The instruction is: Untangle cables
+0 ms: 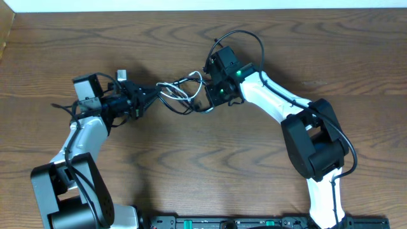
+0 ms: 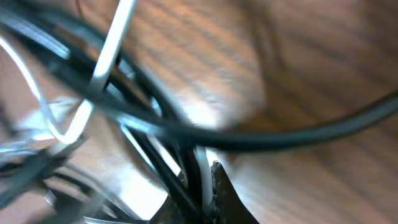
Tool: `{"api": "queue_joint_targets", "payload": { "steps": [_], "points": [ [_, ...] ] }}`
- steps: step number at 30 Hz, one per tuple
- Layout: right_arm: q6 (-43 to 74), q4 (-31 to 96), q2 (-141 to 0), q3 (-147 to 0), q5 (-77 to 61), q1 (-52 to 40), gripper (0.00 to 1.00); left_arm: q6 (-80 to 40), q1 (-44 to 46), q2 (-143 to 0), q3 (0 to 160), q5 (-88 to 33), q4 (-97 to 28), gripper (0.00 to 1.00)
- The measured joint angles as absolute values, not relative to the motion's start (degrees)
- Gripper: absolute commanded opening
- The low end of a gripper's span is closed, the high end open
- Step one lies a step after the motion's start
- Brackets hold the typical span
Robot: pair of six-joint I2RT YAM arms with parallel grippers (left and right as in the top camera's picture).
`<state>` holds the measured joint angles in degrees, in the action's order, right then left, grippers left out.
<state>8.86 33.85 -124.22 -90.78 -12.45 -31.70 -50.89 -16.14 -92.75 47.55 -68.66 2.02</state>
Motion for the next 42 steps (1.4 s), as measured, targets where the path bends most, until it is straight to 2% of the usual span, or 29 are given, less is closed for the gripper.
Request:
{"api": "queue_joint_targets", "payload": {
  "steps": [7,15,21,26,29,33,35,37,39,42],
  "points": [
    [6.22,35.83,-124.22,-90.78,-2.13,-32.14,0.01,-50.11,-16.73,-92.75,47.55,-70.83,2.83,0.07],
    [5.56,36.23,-124.22,-90.78,0.58,-32.4,0.01,-43.51,-16.69,-92.75,47.59,-68.03,-1.85,0.08],
    [5.41,36.29,-124.22,-90.72,1.52,-32.38,0.01,-36.51,-14.46,-92.66,47.77,-53.25,-14.85,0.08],
    [5.39,36.42,-124.22,-90.63,0.64,-32.4,0.01,-32.42,-9.8,-92.42,47.77,-38.57,-17.08,0.09],
    [5.43,36.29,-124.22,-90.61,-0.36,-32.4,0.0,-30.68,-6.9,-92.05,47.77,-29.23,-17.21,0.16],
    [6.09,35.75,-124.22,-90.56,-0.16,-32.01,0.01,-29.74,-4.49,-92.03,47.77,-18.57,-17.43,0.17],
    [6.81,35.51,-124.22,-90.56,-0.16,-31.79,0.01,-29.47,-3.79,-92.03,47.77,-15.68,-17.08,0.28],
    [7.99,35.09,-124.22,-90.56,-0.14,-31.7,0.12,-29.17,-3.29,-92.03,47.77,-13.8,-16.62,0.36],
    [9.23,34.5,-124.22,-90.54,0.01,-31.68,0.25,-29.3,-3.16,-92.03,47.77,-12.67,-16.38,0.4],
    [10.94,33.52,-124.22,-90.52,0.05,-31.68,0.58,-29.17,-3.16,-92.03,47.77,-11.6,-15.9,0.46]
  ]
}}
